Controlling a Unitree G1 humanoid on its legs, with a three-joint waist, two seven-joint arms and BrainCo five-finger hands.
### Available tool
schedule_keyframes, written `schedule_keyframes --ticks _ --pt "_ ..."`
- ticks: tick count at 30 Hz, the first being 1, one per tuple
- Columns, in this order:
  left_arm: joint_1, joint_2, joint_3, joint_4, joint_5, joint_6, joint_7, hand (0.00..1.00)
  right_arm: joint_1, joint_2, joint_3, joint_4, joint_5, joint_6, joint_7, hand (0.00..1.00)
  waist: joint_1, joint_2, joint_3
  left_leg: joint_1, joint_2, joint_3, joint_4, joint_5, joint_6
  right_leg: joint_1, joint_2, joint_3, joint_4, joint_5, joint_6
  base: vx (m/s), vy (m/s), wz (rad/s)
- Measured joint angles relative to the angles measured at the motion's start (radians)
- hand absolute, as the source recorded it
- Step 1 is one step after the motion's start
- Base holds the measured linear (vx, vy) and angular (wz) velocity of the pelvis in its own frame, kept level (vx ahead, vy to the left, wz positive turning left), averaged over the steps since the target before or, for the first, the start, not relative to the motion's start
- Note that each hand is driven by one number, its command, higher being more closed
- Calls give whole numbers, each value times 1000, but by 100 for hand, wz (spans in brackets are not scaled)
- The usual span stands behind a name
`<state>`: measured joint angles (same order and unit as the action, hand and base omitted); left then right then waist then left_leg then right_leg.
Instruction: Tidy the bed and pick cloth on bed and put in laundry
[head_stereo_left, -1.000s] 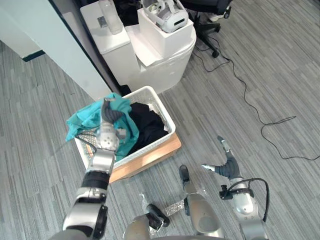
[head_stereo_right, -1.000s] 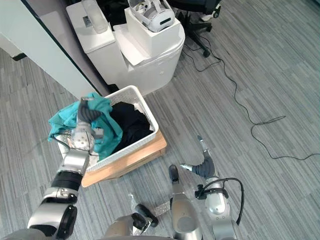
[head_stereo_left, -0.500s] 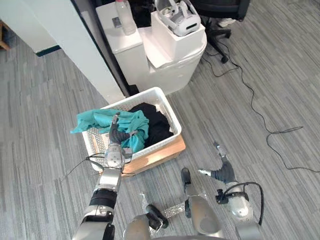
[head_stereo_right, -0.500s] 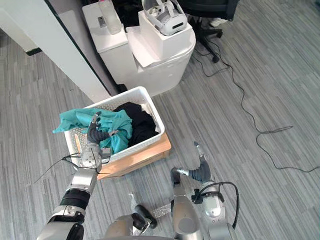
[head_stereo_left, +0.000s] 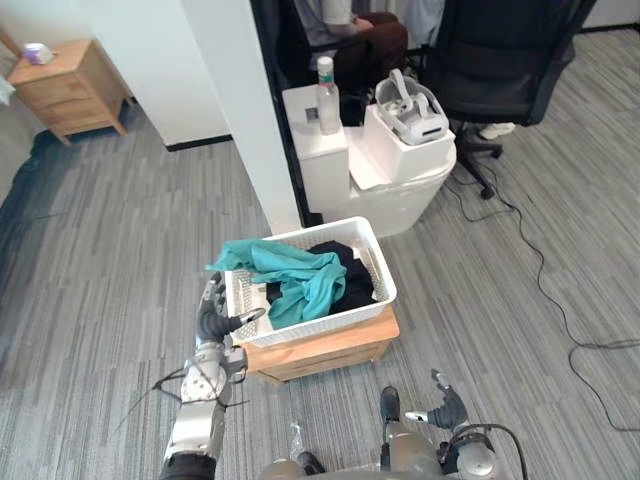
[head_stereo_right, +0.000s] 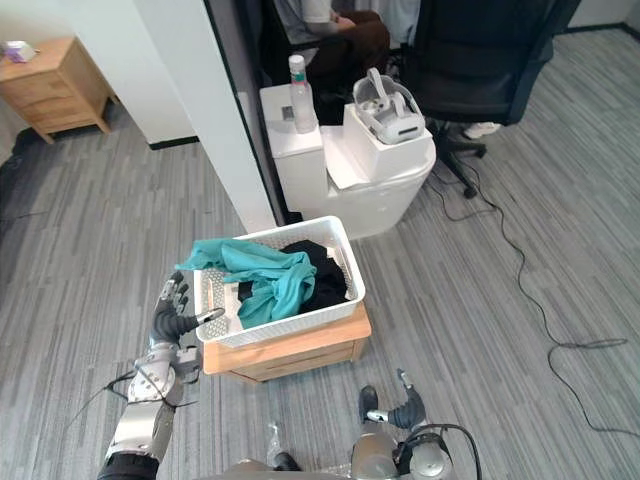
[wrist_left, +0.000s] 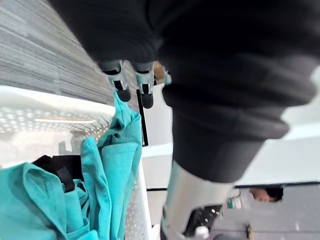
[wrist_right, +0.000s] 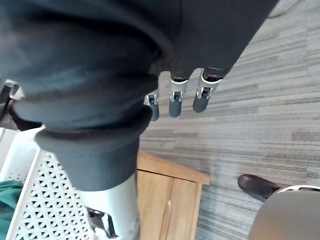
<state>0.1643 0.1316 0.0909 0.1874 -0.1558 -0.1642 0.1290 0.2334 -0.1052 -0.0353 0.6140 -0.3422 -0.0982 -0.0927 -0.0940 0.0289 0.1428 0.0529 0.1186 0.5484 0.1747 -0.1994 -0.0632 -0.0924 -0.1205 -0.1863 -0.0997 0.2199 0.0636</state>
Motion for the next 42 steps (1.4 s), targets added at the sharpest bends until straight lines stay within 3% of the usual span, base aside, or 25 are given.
schedule_keyframes --ticks 3,6,9,10,13,17,18,24,28,30,31,32,33,34,36,37,38,40,41,42 --pt "63 -37 0 72 -2 -5 -14 0 -9 0 -8 78 28 15 1 0 23 -10 -14 30 -2 -10 -25 10 -7 26 2 -10 -2 -9 -1 -21 -5 11" --pt "77 -78 25 275 -2 6 -34 0 -11 9 -31 132 68 27 1 0 29 -15 -31 48 -4 -11 -48 19 -9 39 2 -24 -3 -18 1 -5 -6 7" --pt "81 -143 167 547 2 36 -39 0 -14 42 -109 180 171 39 0 0 35 -17 -44 93 -3 1 -74 23 -13 70 10 -29 -3 -31 1 17 5 -3" --pt "82 -154 226 634 11 51 -37 0 -13 52 -136 202 255 41 -5 0 40 -19 -49 105 0 9 -80 23 -14 79 14 -26 -3 -35 0 10 15 -9" --pt "80 -164 339 741 13 81 -21 0 -12 71 -196 247 421 45 -22 0 59 -21 -49 132 0 16 -103 29 -22 94 19 -27 -3 -42 0 4 2 -2" --pt "98 -179 367 770 12 112 -14 0 -13 83 -236 252 477 48 -37 0 59 -5 -59 148 0 16 -118 31 -24 104 23 -29 -3 -50 6 0 0 0" --pt "69 -186 375 802 33 112 -14 0 -100 110 -270 314 499 48 -39 0 109 6 -48 197 10 4 -185 55 -41 130 52 -48 -4 -84 5 0 0 0" --pt "69 -186 375 802 32 111 -14 0 -97 111 -270 314 500 48 -39 0 109 7 -47 196 10 1 -183 55 -41 132 51 -52 -4 -84 6 0 0 1" --pt "70 -186 364 799 30 95 -11 0 -85 112 -260 312 509 34 -35 0 110 6 -44 159 8 -58 -168 55 -40 129 35 -94 1 -94 10 -18 6 37" --pt "72 -187 306 785 31 70 11 0 -81 94 -249 303 523 23 -32 0 115 24 -28 133 10 -111 -163 60 -32 77 24 -78 133 -166 9 -20 34 60" --pt "70 -180 278 772 32 62 18 0 -85 84 -239 295 538 12 -32 0 111 26 -19 116 7 -149 -151 63 -27 31 12 -10 242 -226 -21 24 51 113" --pt "51 -163 233 760 33 45 32 0 -88 89 -232 288 540 -3 -33 0 108 22 -8 87 -6 -221 -133 70 -17 -17 -4 107 361 -299 -23 45 -50 183" --pt "32 -145 201 743 33 27 46 0 -89 88 -200 302 537 -12 -33 0 110 -3 -6 60 -26 -303 -117 80 -14 -25 -27 182 420 -363 14 54 -109 202" --pt "22 -134 175 738 34 16 53 0 -89 84 -174 317 531 -12 -32 0 110 -20 -6 49 -38 -349 -106 84 -17 -16 -47 187 427 -392 46 50 -237 225" --pt "-8 -148 125 736 39 -1 71 0 -124 60 -106 357 476 -11 -25 0 127 -19 -3 3 -37 -466 -91 110 -34 19 -63 90 424 -427 57 -11 -204 172" --pt "-14 -170 112 726 34 -12 76 0 -151 45 -94 362 427 -12 -18 0 148 4 7 -24 -29 -507 -108 137 -45 18 -58 44 429 -436 42 -76 -145 99" --pt "-15 -176 106 726 33 -16 80 0 -166 40 -90 373 409 -11 -18 0 149 11 11 -35 -26 -522 -116 154 -48 16 -61 23 431 -438 39 -106 -167 107" --pt "-18 -170 76 726 30 -17 91 0 -203 24 -83 401 373 -6 -18 0 154 22 20 -64 -31 -510 -148 250 -48 5 -71 -25 446 -447 22 -116 -118 80" --pt "-18 -166 53 726 28 -21 92 0 -209 21 -75 402 355 -5 -18 0 159 17 23 -65 -33 -496 -219 335 -49 3 -75 -65 432 -441 6 -142 -77 92" --pt "-19 -161 33 726 23 -21 92 0 -218 24 -72 406 331 -5 -23 0 157 23 27 -77 -28 -450 -204 332 -45 6 -88 -123 409 -431 -13 -133 -50 101"
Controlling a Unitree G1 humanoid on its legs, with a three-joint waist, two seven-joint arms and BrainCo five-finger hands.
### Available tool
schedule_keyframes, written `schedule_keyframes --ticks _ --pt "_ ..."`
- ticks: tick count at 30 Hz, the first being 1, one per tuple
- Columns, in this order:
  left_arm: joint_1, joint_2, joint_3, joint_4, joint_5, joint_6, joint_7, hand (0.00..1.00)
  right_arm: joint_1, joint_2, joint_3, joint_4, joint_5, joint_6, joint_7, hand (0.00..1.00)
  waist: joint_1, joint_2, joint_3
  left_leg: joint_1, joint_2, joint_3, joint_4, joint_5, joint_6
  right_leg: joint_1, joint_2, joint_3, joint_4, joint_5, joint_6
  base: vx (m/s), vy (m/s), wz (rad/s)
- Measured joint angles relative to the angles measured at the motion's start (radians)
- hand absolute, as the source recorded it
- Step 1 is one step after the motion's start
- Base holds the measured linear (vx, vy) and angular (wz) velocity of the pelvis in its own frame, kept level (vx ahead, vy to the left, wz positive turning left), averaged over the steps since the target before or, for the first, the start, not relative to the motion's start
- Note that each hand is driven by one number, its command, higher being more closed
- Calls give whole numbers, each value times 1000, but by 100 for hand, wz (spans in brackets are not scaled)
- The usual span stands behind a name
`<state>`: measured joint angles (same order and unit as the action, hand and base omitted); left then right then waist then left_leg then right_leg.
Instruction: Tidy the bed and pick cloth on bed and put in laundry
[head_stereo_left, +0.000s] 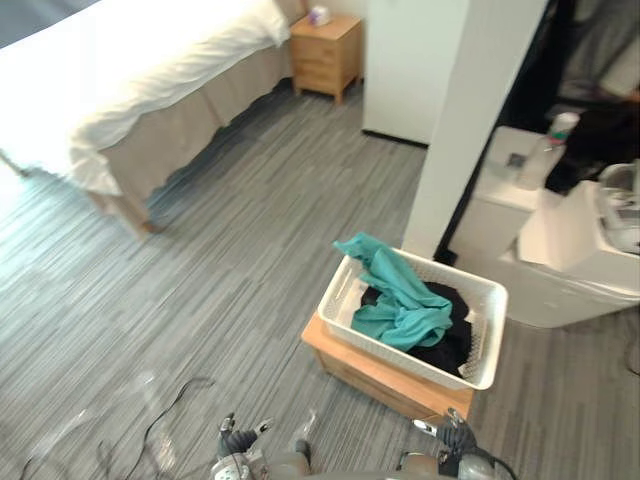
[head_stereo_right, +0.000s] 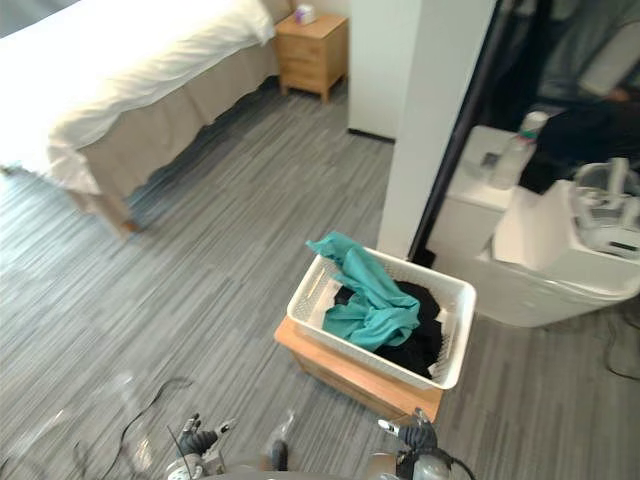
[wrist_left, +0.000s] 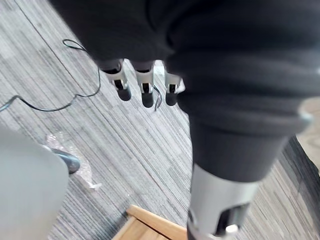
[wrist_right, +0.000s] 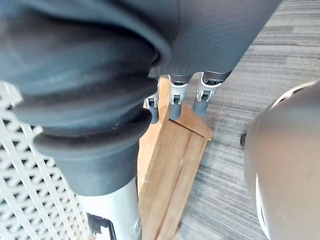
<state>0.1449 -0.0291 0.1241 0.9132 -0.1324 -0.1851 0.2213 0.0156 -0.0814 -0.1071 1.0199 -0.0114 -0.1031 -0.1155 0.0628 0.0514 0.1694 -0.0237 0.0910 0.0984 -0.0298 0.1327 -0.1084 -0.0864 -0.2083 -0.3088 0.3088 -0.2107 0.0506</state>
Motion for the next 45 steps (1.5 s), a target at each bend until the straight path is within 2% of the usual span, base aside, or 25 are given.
schedule_keyframes --ticks 2,3,5,7,8,9,10,12,13,15,16,17,18,19,20,21,23,24,26,30,33,38,40,42,45 --pt "-6 10 -7 0 -5 -1 -3 0 -2 -7 -2 16 -33 5 -17 0 -5 -9 8 -24 3 110 199 -126 29 24 -16 -55 -2 0 -3 -63 -55 98" --pt "1 16 -18 1 -5 0 -3 0 4 -15 -3 15 -44 5 -25 0 -26 -12 10 -9 6 162 288 -185 36 69 -24 -107 -16 4 -8 -43 -49 122" --pt "10 27 -43 0 -6 -7 -6 0 14 -17 -16 14 -66 5 -40 0 -46 -12 10 11 27 228 331 -231 23 91 -23 -176 -12 8 -14 -55 23 112" --pt "5 47 -102 -21 -4 -9 -27 0 2 -25 -51 9 -78 13 -37 0 -54 14 29 -22 30 260 303 -204 62 69 -6 -248 35 3 -24 -182 24 127" --pt "-12 67 -140 -22 -2 -10 -44 0 8 -16 -60 13 -78 19 -37 0 -67 -8 14 8 9 198 150 -169 57 74 51 -230 -126 32 -63 -167 -13 167" --pt "-28 82 -158 -17 -2 -5 -48 0 14 -8 -63 12 -78 14 -38 0 -89 -13 23 3 21 222 200 -212 71 102 54 -264 -165 97 -46 -98 22 171" --pt "-33 83 -202 -36 0 5 -52 0 14 -8 -93 6 -76 14 -39 0 -89 -8 35 21 72 320 333 -293 47 109 41 -335 -144 107 -54 16 95 184" --pt "-27 69 -306 -133 19 4 -91 0 33 -17 -155 -13 -76 26 -44 0 -133 14 41 107 49 332 172 -240 17 113 -12 -453 -58 106 -52 -3 170 177" --pt "-22 67 -326 -172 20 2 -99 0 43 -22 -169 -15 -75 25 -44 0 -135 17 42 116 39 330 132 -234 26 112 -25 -480 -24 104 -50 -71 232 133" --pt "11 74 -326 -258 17 -20 -116 0 64 -6 -176 -22 -76 25 -50 0 -119 4 47 156 -5 300 51 -203 69 115 -101 -511 82 102 -48 -122 265 84" --pt "15 71 -321 -264 16 -21 -114 0 66 -6 -173 -24 -77 23 -54 0 -116 -17 43 165 -14 298 43 -202 69 113 -123 -509 119 103 -48 -140 184 40" --pt "36 75 -303 -281 7 -21 -110 0 72 -6 -167 -23 -78 22 -57 0 -104 -14 50 165 -38 278 33 -203 71 75 -165 -442 211 106 -48 -131 130 48" --pt "38 76 -278 -283 0 -21 -97 0 78 -3 -169 -26 -78 21 -58 0 -108 -32 48 157 -56 228 23 -210 83 24 -179 -292 283 132 -39 -140 134 65" --pt "37 77 -270 -282 -8 -21 -85 0 81 -1 -170 -26 -76 22 -58 0 -114 -32 51 152 -64 201 20 -207 87 2 -171 -209 306 145 -42 -89 104 115" --pt "30 80 -270 -273 -17 -21 -62 0 96 6 -170 -32 -76 22 -60 0 -123 -19 60 145 -68 142 25 -182 125 -25 -122 -37 313 139 -25 -38 38 142" --pt "29 93 -262 -273 -35 -21 -43 0 109 17 -170 -32 -75 27 -60 0 -131 -29 59 133 -68 92 32 -166 133 -4 -61 86 271 106 -1 -41 -3 170" --pt "29 95 -215 -247 -66 -22 -22 0 136 35 -171 -31 -71 34 -68 0 -128 -49 58 125 -87 7 31 -140 130 55 3 196 188 82 -13 -65 -55 147" --pt "33 90 -193 -214 -83 -21 -17 0 143 44 -170 -28 -67 36 -76 0 -122 -61 52 123 -95 -31 26 -126 124 95 22 260 161 70 1 -59 -47 102" --pt "35 89 -179 -163 -92 -14 -17 0 156 43 -170 -25 -32 35 -78 0 -110 -55 46 124 -89 -67 -18 -92 115 104 54 334 128 60 -8 -122 -47 70" --pt "24 96 -66 -48 -63 15 -15 0 166 62 -171 -25 26 37 -77 0 -86 -91 39 118 -89 -39 -74 -52 85 168 45 341 -51 4 49 -204 -107 -9" --pt "-15 83 -2 68 26 30 -5 0 172 57 -170 -21 53 41 -77 0 -108 -85 26 133 -53 11 -74 -38 66 172 80 373 -91 5 59 -195 -73 -48" --pt "-18 54 106 78 68 57 -5 0 180 55 -162 -20 55 42 -77 0 -103 -87 12 134 -29 91 -74 -42 70 167 92 401 -124 12 67 -126 1 -31" --pt "-19 51 157 79 69 65 -4 0 174 55 -157 -21 48 43 -76 0 -98 -83 10 134 -17 168 -74 -45 74 146 61 346 -131 21 40 -35 69 -45" --pt "-17 75 173 101 70 68 -2 0 164 56 -146 -13 47 44 -76 0 -98 -96 11 124 -13 213 -74 -49 76 108 -14 170 -101 48 -11 -24 96 -59" --pt "-15 126 157 156 86 90 -6 0 168 68 -142 -9 42 43 -75 0 -104 -119 -1 118 -3 230 -74 -57 62 103 -14 145 -134 73 28 -1 11 -34"
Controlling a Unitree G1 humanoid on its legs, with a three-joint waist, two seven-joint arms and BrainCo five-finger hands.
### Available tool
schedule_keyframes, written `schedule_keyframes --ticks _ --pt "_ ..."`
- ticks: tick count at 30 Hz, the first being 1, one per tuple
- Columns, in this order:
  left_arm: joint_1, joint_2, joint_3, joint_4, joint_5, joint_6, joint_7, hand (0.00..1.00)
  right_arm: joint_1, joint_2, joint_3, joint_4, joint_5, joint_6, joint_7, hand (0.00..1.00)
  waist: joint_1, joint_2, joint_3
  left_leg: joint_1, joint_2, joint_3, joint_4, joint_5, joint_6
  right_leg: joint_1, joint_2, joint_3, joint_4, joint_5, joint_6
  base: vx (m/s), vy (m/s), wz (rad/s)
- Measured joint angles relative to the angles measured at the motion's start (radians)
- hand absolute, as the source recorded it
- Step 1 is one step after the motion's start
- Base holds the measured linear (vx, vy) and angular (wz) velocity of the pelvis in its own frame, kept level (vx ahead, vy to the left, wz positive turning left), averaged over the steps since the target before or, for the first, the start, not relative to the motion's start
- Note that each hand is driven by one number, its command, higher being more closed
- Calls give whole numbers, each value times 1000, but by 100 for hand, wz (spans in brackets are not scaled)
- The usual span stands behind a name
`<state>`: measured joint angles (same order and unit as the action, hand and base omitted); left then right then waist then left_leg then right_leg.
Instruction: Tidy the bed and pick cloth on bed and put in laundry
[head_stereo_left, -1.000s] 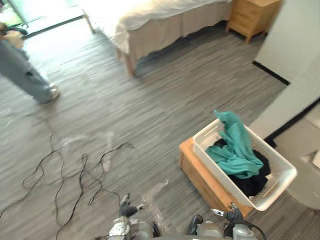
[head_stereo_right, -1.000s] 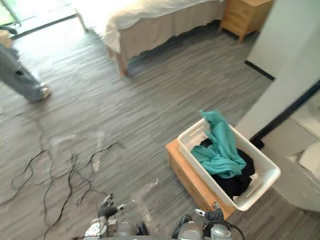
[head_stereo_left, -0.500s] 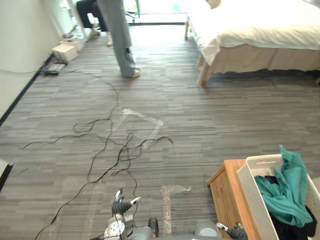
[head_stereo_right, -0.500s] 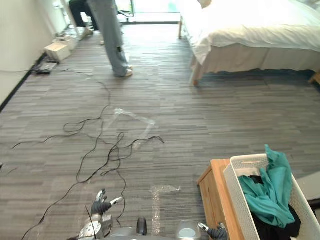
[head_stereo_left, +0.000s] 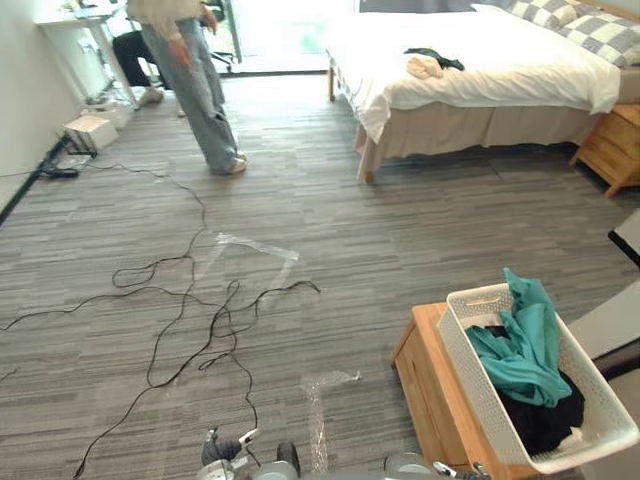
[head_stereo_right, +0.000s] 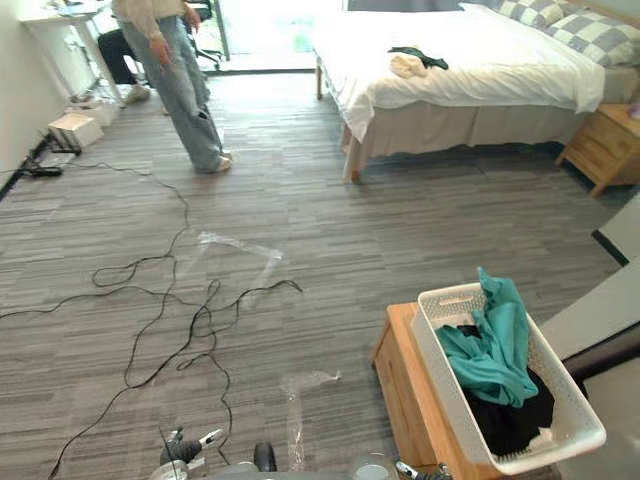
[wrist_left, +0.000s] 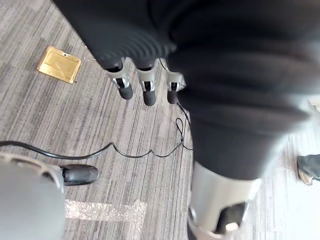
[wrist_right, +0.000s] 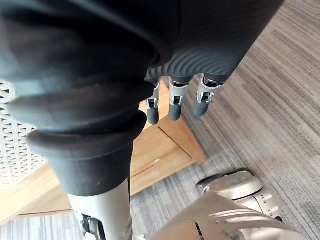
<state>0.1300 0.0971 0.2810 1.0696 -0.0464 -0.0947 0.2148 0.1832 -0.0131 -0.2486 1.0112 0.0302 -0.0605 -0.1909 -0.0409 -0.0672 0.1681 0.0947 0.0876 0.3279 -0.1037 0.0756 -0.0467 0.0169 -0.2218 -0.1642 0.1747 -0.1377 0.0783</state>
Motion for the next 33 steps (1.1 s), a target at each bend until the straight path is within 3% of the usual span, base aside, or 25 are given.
schedule_keyframes --ticks 5,7,9,10,11,12,14,15,16,18,19,20,23,24,25,26,27,28,29,31,33 --pt "4 -15 -10 0 -1 -1 -20 0 -2 -27 -2 32 0 1 8 0 0 32 -16 -9 34 -1 9 -12 -28 14 33 -8 -45 9 15 19 -51 1" --pt "7 -18 -1 -5 -3 0 -22 0 -8 -34 2 35 0 3 21 0 2 41 -15 -77 95 6 157 -84 -85 11 61 -8 -50 1 1 66 -165 -13" --pt "30 -46 28 -25 -12 -1 -19 0 -5 -48 30 19 0 2 20 0 18 69 -12 -128 179 18 342 -171 -117 14 99 -7 -41 -13 -24 56 -143 -64" --pt "31 -56 36 -31 -25 -1 -17 0 -6 -65 57 13 0 2 18 0 29 81 -13 -162 221 -16 460 -172 -111 16 123 9 -41 -9 -31 91 -92 -74" --pt "31 -57 33 -48 -34 -5 -16 0 -11 -61 59 7 1 2 17 0 30 78 -9 -218 235 -43 581 -136 -146 30 121 15 -51 -3 -35 127 -136 -39" --pt "24 -44 15 -50 -52 -15 -10 0 -8 -56 59 6 1 4 16 0 30 49 4 -276 208 -59 655 -140 -165 49 95 34 -71 -1 -33 114 -155 -13" --pt "21 -44 -28 -64 -75 -32 8 0 -23 -64 59 5 -1 6 16 0 36 56 7 -294 139 -52 592 -180 -121 48 59 59 -85 -2 -32 125 -46 -14" --pt "25 -51 -58 -77 -79 -40 12 0 -40 -83 59 5 -2 6 17 0 47 79 12 -296 75 -40 435 -176 -105 54 44 86 -114 -3 -24 175 51 -21" --pt "25 -55 -60 -80 -79 -41 13 0 -43 -86 59 5 -2 6 17 0 51 84 15 -295 66 -39 401 -174 -102 54 44 91 -118 -3 -22 268 98 -30" --pt "29 -61 -82 -80 -78 -40 31 0 -70 -94 59 12 -2 7 14 0 69 107 20 -258 21 -36 214 -56 -25 63 42 126 -153 -6 5 369 99 -30" --pt "18 -52 -88 -79 -77 -39 33 0 -78 -98 60 17 -3 6 11 0 66 98 30 -272 24 -24 242 -61 -18 64 51 120 -126 -8 15 448 27 -2" --pt "6 -43 -98 -80 -77 -40 38 0 -79 -95 60 26 -4 5 11 0 66 91 32 -289 27 -23 297 -86 13 68 52 117 -82 -5 14 383 -34 13" --pt "4 -31 -87 -77 -77 -38 51 0 -81 -64 58 44 -34 -1 -3 0 108 45 48 -323 38 20 538 -159 30 150 20 127 -116 32 26 287 -32 -41" --pt "10 -30 -75 -78 -77 -37 55 0 -72 -64 54 47 -42 -2 -3 0 113 33 31 -316 0 -21 487 -176 36 130 10 158 -68 26 32 279 36 -63" --pt "20 -43 -78 -78 -76 -34 57 0 -71 -74 42 45 -42 -3 -2 0 108 55 22 -305 -1 -31 443 -181 41 112 20 174 -16 17 46 191 110 -77" --pt "33 -48 -78 -67 -77 -29 56 0 -66 -71 25 50 -44 -8 -2 0 106 56 23 -275 -16 -23 415 -208 70 44 14 219 174 -42 78 161 88 -41" --pt "26 -19 -87 -51 -68 -23 55 0 -53 -52 10 46 -44 -4 -3 0 85 26 27 -215 -54 -25 376 -219 71 -47 -9 257 418 -37 83 183 67 -12" --pt "26 -5 -93 -47 -66 -22 54 0 -45 -36 7 43 -37 -3 -3 0 71 6 29 -185 -74 -28 348 -220 70 -85 -17 274 524 0 88 301 5 36" --pt "33 15 -98 -44 -63 -18 53 0 -30 -7 -2 34 -38 -8 -4 0 47 -13 41 -108 -108 -44 289 -220 70 -139 -37 279 672 88 84 369 4 33" --pt "23 25 -112 -40 -54 -10 51 0 -18 2 -7 34 -36 -5 -2 0 41 -26 42 -36 -115 -61 249 -229 84 -208 -40 224 811 18 56 356 -16 21" --pt "9 27 -113 -38 -37 -2 48 0 -20 1 -8 32 -32 -10 -1 0 26 -16 48 13 -95 -94 239 -263 93 -285 -18 76 772 -103 27 344 -69 30"
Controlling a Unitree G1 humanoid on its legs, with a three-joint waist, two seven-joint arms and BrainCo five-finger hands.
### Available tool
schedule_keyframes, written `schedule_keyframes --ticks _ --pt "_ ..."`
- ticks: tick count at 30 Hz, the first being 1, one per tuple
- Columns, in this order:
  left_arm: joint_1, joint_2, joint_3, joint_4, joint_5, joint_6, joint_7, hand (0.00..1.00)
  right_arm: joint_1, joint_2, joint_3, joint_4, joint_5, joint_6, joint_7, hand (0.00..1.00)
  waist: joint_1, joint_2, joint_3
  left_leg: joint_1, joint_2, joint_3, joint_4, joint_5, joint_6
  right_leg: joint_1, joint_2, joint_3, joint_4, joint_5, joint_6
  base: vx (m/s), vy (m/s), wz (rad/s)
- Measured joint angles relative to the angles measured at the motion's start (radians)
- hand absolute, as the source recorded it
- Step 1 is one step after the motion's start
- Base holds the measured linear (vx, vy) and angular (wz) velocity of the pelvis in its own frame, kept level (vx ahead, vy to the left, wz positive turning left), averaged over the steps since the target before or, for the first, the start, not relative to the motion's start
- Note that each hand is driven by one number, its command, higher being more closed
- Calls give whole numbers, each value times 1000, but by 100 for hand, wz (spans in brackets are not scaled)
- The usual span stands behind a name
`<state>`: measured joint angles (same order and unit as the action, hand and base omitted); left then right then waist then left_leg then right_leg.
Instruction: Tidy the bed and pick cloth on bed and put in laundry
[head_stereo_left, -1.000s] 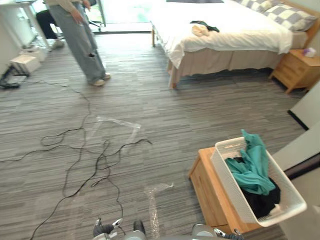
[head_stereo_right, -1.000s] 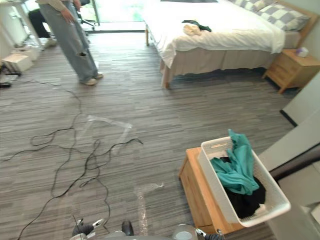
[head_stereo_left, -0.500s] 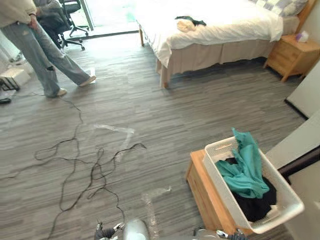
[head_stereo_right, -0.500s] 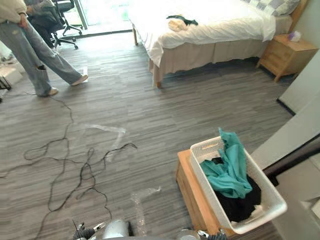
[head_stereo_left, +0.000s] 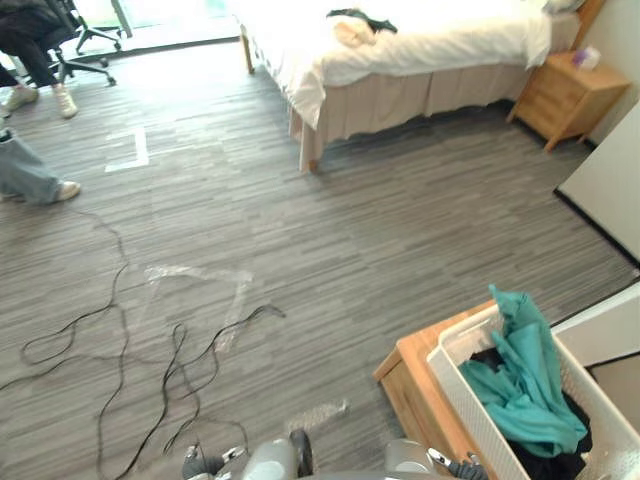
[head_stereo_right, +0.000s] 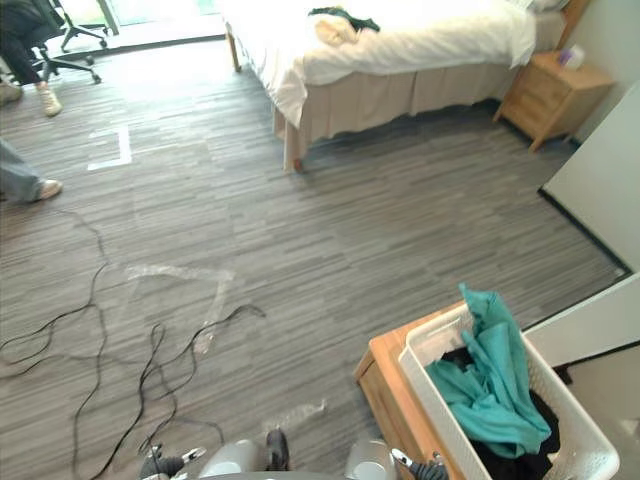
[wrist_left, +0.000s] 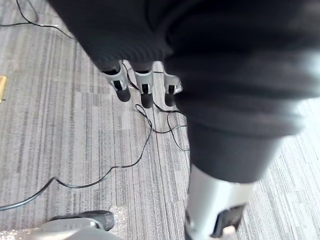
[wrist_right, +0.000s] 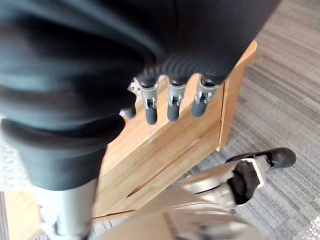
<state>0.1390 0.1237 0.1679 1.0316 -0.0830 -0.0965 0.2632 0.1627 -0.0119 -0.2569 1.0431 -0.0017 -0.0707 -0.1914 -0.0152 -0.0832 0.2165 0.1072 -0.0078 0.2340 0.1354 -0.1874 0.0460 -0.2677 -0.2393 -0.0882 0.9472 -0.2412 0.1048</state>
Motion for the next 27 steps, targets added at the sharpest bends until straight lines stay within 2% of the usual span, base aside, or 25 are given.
schedule_keyframes --ticks 2,3,5,6,7,8,9,10,11,12,13,14,16,18,19,20,21,22,23,24,25,26,27 --pt "-7 -11 0 0 8 2 -2 0 -2 -15 1 -1 4 -1 0 0 -3 24 13 43 25 -10 -13 -24 -4 -30 42 -78 -143 -15 -18 383 -136 20" --pt "-8 -20 2 1 19 2 -5 0 -10 -17 -1 -2 8 -1 1 0 -17 47 23 89 50 -12 -43 -38 -24 -51 107 -117 -355 31 -20 505 -206 26" --pt "-5 -21 15 2 39 2 -23 0 -5 -16 -6 -5 15 2 0 0 -29 50 21 127 53 -12 -87 -44 -56 -30 176 -136 -582 125 -45 469 -212 31" --pt "-6 -42 53 2 49 2 -29 0 3 -17 -25 -4 29 10 9 0 -31 64 24 168 56 -13 -113 -57 -82 -28 206 -119 -624 210 -120 580 -255 19" --pt "-3 -80 131 -5 58 1 -33 0 1 -28 -39 -10 31 13 19 0 -27 83 26 172 80 -6 -21 -74 -112 -10 217 -128 -594 211 -159 597 -261 7" --pt "-4 -97 156 -11 58 0 -38 0 2 -29 -40 -17 31 13 19 0 -27 97 33 136 96 2 80 -84 -131 4 220 -128 -585 191 -160 716 -344 3" --pt "-5 -110 178 -19 57 1 -40 0 4 -37 -40 -33 31 13 19 0 -23 104 42 14 143 10 397 -75 -137 50 227 -133 -584 159 -171 571 -285 2" --pt "-2 -117 192 -27 55 0 -41 0 5 -45 -38 -53 32 14 18 0 -21 127 55 -96 207 4 671 -7 -138 93 243 -133 -588 129 -183 681 -306 -9" --pt "0 -128 200 -31 52 1 -41 0 -3 -53 -38 -59 32 14 16 0 -15 141 69 -171 261 5 873 -8 -138 145 261 -127 -593 105 -189 450 -149 -23" --pt "0 -129 218 -34 30 1 -41 0 -7 -54 -35 -64 38 14 12 0 -5 141 78 -239 311 13 1008 -11 -134 227 275 -121 -627 92 -199 544 -176 -30" --pt "0 -128 221 -44 8 1 -41 0 -6 -50 -30 -71 43 13 7 0 5 133 81 -264 320 18 1027 -11 -133 271 274 -113 -654 87 -196 509 -175 -29" --pt "3 -122 219 -55 -22 -3 -42 0 -3 -43 -17 -86 50 11 -4 0 24 111 84 -318 319 26 997 -11 -133 348 266 -96 -719 72 -184 573 -186 -28" --pt "5 -125 217 -61 -57 -10 -43 0 -19 -42 -21 -80 50 11 -5 0 35 102 84 -377 311 50 815 -13 -130 430 251 -76 -792 61 -165 473 -86 -30" --pt "35 -130 215 -56 -74 -9 -44 0 -45 -27 -33 -73 50 13 -2 0 38 80 76 -392 246 85 410 1 -133 497 196 -42 -838 40 -129 549 23 -47" --pt "42 -128 215 -55 -75 -9 -44 0 -49 -21 -44 -71 49 13 0 0 40 75 73 -390 226 85 297 23 -138 511 179 -34 -850 32 -116 447 58 -43" --pt "49 -128 212 -53 -75 -9 -45 0 -48 -18 -52 -68 49 12 0 0 41 75 68 -387 203 76 135 70 -138 534 157 -24 -871 22 -97 555 146 -41" --pt "65 -127 183 -47 -75 -10 -46 0 -47 -28 -60 -50 49 12 1 0 43 92 58 -393 202 58 -8 98 -150 569 139 -9 -894 0 -62 692 244 -41" --pt "70 -128 177 -39 -75 -10 -46 0 -45 -34 -60 -42 49 11 1 0 48 99 53 -399 208 50 -23 96 -148 583 135 2 -900 -9 -52 840 331 -61" --pt "73 -129 172 -12 -74 -8 -50 0 -43 -35 -60 -21 48 11 1 0 56 104 37 -400 210 37 9 198 -150 610 113 27 -894 -31 -43 626 276 -66" --pt "82 -105 157 3 -74 -4 -62 0 -43 -28 -61 -3 47 14 1 0 59 68 11 -393 177 38 14 247 -139 581 72 56 -834 -26 -51 500 216 -66" --pt "88 -91 147 3 -73 -3 -66 0 -42 -20 -59 -3 46 15 2 0 60 50 -1 -385 159 42 10 251 -132 548 53 77 -770 -20 -57 499 219 -55" --pt "86 -73 143 17 -73 -1 -68 0 -41 -5 -64 -5 39 13 8 0 56 26 -5 -346 137 58 6 265 -111 471 28 124 -605 16 -44 606 273 -41" --pt "85 -62 142 24 -71 2 -68 0 -41 1 -70 -7 37 13 14 0 55 11 -1 -313 124 68 3 260 -93 446 18 145 -516 46 -32 710 281 -40"
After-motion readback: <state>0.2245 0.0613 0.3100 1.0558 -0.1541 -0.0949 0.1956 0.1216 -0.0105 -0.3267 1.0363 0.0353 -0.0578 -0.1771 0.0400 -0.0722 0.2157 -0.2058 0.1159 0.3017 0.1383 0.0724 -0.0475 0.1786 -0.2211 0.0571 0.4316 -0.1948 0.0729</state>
